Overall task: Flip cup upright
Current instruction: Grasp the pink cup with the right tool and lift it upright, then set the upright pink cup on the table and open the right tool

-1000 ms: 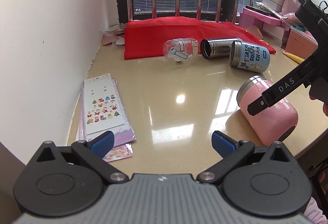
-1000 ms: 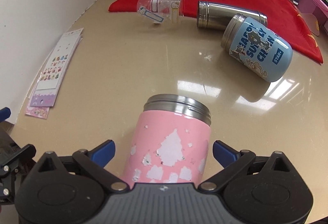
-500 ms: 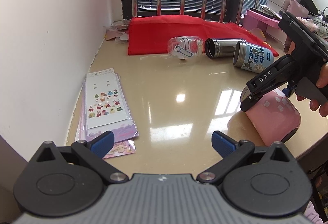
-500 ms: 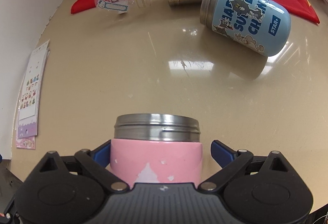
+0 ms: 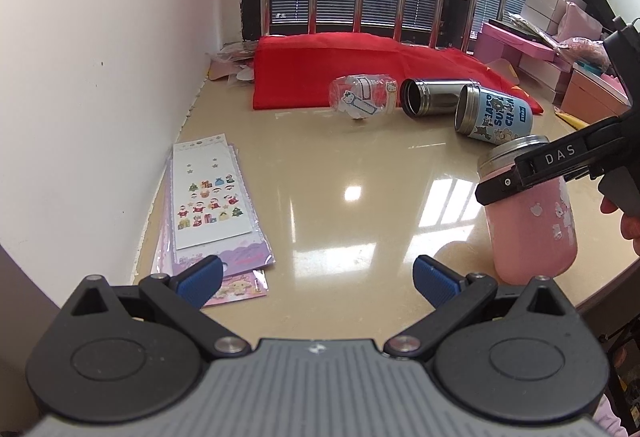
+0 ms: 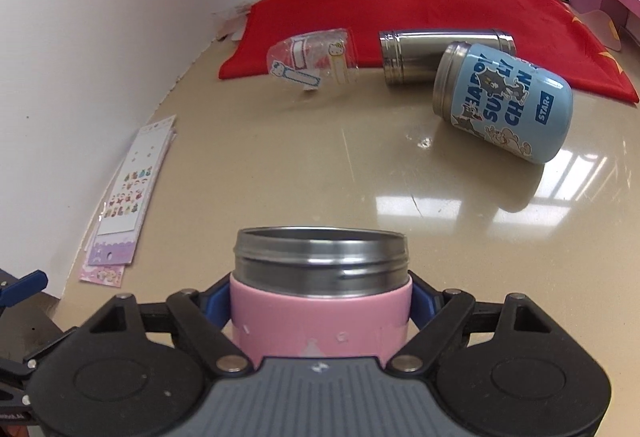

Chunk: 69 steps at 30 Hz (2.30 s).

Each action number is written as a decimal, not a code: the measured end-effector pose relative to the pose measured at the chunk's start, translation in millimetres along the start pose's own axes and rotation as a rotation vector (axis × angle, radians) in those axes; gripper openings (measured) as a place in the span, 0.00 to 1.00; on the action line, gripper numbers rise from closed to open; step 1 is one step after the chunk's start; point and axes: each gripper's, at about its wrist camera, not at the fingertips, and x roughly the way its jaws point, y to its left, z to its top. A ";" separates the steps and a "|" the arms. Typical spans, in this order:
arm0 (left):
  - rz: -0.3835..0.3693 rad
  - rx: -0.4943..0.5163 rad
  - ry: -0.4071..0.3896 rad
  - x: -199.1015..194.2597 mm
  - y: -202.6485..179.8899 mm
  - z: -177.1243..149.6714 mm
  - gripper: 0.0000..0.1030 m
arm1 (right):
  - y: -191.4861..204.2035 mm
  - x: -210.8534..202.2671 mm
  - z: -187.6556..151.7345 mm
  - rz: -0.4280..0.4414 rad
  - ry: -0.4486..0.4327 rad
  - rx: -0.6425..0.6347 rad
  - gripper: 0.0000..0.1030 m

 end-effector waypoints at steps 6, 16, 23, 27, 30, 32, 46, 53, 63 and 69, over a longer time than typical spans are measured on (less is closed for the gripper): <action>0.029 0.005 0.009 -4.9 3.2 -0.5 1.00 | 23.9 -12.3 -11.1 0.122 -0.192 -0.087 0.81; 0.089 -0.004 0.025 -10.0 17.6 -3.1 1.00 | 97.7 -4.7 0.0 0.171 -0.417 -0.376 0.81; 0.105 -0.013 0.053 0.9 25.0 -2.5 1.00 | 130.5 21.9 4.9 0.139 -0.510 -0.552 0.81; 0.115 -0.008 0.063 7.1 27.9 -0.8 1.00 | 128.1 35.0 13.7 0.164 -0.522 -0.560 0.81; 0.118 -0.008 0.073 13.0 29.8 0.0 1.00 | 121.3 48.6 18.3 0.190 -0.514 -0.548 0.81; 0.121 -0.010 0.081 16.3 30.6 -0.2 1.00 | 116.6 61.4 18.8 0.202 -0.485 -0.547 0.81; 0.120 -0.003 0.097 24.7 27.9 0.7 1.00 | 100.0 60.1 13.1 0.305 -0.539 -0.514 0.99; 0.095 -0.019 0.038 6.0 15.8 0.4 1.00 | 80.7 11.2 -3.6 0.293 -0.638 -0.451 1.00; 0.013 -0.018 -0.201 -50.1 -43.6 -24.2 1.00 | 18.3 -96.6 -96.5 0.083 -0.701 -0.318 1.00; -0.010 -0.018 -0.343 -99.2 -89.1 -44.5 1.00 | 2.7 -160.0 -163.9 -0.042 -0.758 -0.239 1.00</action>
